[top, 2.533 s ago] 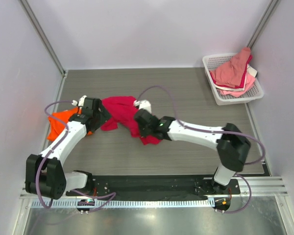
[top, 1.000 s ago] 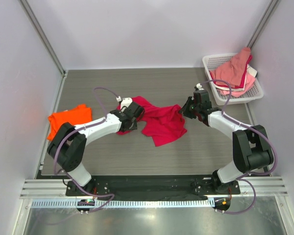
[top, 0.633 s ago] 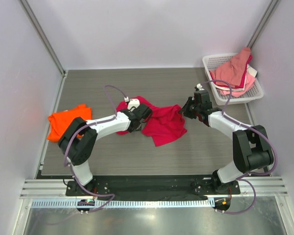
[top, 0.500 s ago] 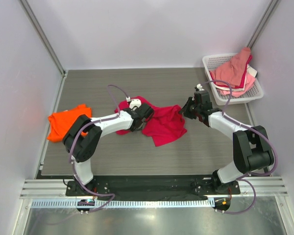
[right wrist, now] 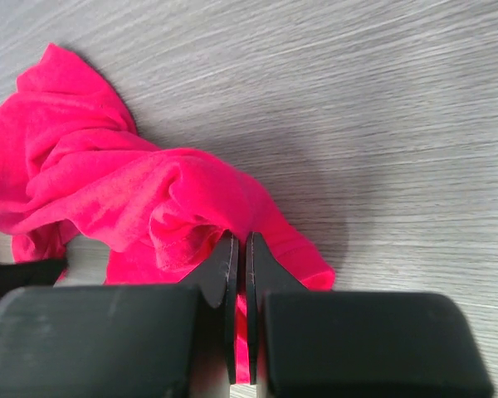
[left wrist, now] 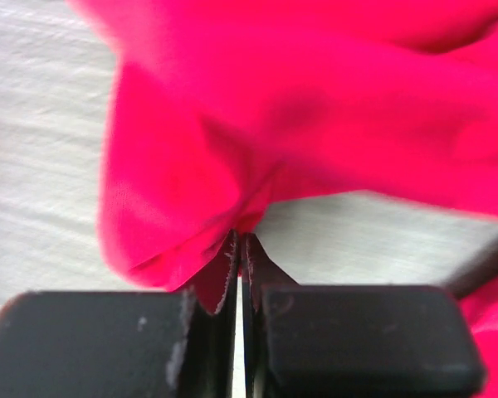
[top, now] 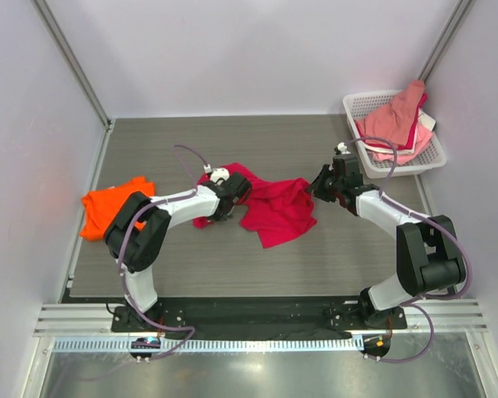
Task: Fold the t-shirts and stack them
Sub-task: Flatten the tshirt out
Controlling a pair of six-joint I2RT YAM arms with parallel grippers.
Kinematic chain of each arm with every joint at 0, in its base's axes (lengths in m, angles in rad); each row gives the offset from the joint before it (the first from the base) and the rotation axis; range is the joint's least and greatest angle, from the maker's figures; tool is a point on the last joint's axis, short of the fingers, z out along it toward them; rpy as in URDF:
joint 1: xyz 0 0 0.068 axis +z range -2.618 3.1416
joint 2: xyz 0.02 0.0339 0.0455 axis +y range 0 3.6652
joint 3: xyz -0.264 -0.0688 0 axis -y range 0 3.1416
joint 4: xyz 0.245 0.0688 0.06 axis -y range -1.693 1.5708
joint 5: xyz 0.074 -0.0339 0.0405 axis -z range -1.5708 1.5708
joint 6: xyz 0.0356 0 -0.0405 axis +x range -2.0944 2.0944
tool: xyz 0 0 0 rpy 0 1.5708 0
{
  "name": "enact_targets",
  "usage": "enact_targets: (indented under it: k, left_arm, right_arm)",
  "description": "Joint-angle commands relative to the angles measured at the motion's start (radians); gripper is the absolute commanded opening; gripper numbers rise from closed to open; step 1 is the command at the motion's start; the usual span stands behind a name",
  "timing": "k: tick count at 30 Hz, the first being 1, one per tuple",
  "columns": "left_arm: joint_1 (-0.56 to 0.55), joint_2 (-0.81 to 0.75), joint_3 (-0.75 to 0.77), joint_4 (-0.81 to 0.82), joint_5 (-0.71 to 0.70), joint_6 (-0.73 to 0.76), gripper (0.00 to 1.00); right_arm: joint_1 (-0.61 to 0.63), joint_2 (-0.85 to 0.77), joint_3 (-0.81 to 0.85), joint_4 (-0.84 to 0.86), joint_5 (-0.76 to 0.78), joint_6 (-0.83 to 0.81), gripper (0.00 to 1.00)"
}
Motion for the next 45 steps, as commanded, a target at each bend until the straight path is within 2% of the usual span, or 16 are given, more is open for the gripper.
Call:
enact_targets:
  k: [1,6,8,12,21,28,38,45]
  left_arm:
    - [0.021,-0.122,-0.033,-0.034,0.0,0.013,0.0]
    - [0.125,-0.324,-0.082,-0.025,0.146,0.052,0.0]
    - [0.206,-0.384,-0.109,-0.019,0.213,0.058,0.0]
    - [0.315,-0.524,-0.122,-0.036,0.258,0.066,0.0]
    - [0.458,-0.628,0.062,-0.188,0.272,0.078,0.0]
    - [0.481,-0.693,0.249,-0.313,0.215,0.105,0.0]
    - [0.495,-0.828,0.527,-0.511,0.097,0.144,0.0]
    - [0.494,-0.849,0.708,-0.613,0.083,0.156,0.0]
  right_arm:
    - [-0.017,-0.059,0.002,0.038,0.002,0.018,0.01]
    - [-0.042,-0.095,0.036,-0.008,0.072,0.003,0.01]
    - [-0.057,-0.119,0.056,-0.047,0.101,0.0,0.01]
    - [-0.112,-0.194,0.102,-0.11,0.103,0.012,0.01]
    - [-0.139,-0.263,0.289,-0.259,0.085,-0.002,0.01]
    - [-0.158,-0.367,0.39,-0.371,0.095,-0.038,0.01]
    - [-0.163,-0.605,0.59,-0.549,0.226,-0.094,0.01]
    - [-0.162,-0.726,0.628,-0.632,0.158,-0.077,0.01]
